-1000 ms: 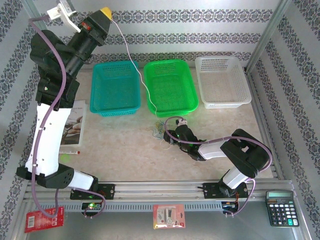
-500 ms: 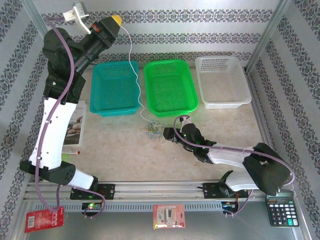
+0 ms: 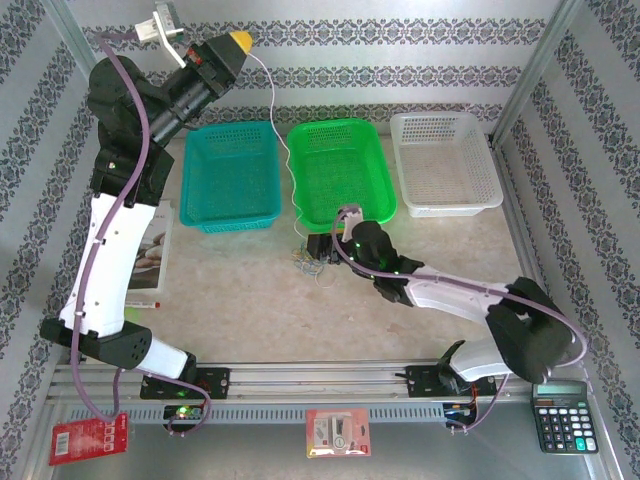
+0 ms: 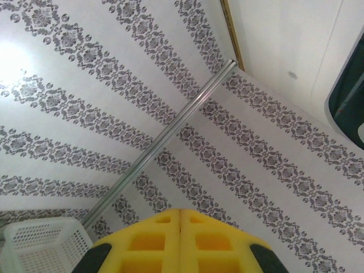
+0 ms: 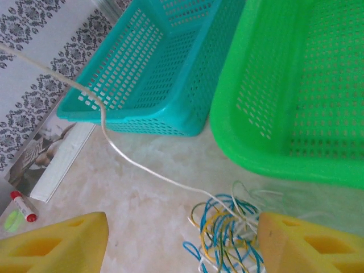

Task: Untangle the cables

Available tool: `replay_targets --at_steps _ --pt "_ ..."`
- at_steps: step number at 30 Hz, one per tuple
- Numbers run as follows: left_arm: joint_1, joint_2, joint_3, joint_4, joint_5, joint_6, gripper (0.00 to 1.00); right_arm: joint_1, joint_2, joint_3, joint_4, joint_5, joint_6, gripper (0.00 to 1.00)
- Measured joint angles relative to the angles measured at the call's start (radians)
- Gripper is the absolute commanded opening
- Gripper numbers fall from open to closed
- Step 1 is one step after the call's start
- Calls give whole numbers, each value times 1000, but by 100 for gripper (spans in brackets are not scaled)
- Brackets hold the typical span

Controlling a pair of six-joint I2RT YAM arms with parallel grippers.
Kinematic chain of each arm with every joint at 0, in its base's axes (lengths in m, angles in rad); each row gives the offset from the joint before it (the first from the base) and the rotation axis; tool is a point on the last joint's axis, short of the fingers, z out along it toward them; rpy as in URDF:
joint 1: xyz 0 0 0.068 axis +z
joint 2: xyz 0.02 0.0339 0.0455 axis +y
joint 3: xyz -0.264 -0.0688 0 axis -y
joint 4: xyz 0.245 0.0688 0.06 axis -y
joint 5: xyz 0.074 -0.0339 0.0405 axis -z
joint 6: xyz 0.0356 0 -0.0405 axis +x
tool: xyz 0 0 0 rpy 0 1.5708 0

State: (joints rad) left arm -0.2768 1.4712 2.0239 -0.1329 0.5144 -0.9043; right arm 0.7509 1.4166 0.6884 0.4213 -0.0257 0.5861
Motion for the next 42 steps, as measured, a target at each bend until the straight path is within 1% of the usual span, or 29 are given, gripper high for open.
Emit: replay_targets --at_steps 5,9,11,14,16,20,23,27,33,42 --pt "-10 3 64 8 -2 -15 0 9 148 89 47 -9 -19 68" --pt "-11 15 136 12 -3 -18 0 20 238 119 84 -7 -18 64" --pt "-11 33 188 13 -10 -18 0 26 278 120 100 -1 -13 59" --pt "-11 74 275 12 -22 -21 0 26 315 117 115 13 -1 47" --pt "-11 114 348 6 -29 -21 0 26 321 101 127 27 14 41" --pt "-11 203 508 -12 -56 -21 0 26 320 44 165 79 57 35" --pt "-11 236 571 -17 -89 -19 0 26 319 -8 174 116 90 35" --pt "-11 237 592 -20 -144 2 0 26 307 -62 173 154 120 38" --pt "-11 237 598 -26 -208 53 0 31 230 -120 167 213 150 42" --pt "-9 238 599 -25 -295 119 0 31 143 -181 106 299 192 45"
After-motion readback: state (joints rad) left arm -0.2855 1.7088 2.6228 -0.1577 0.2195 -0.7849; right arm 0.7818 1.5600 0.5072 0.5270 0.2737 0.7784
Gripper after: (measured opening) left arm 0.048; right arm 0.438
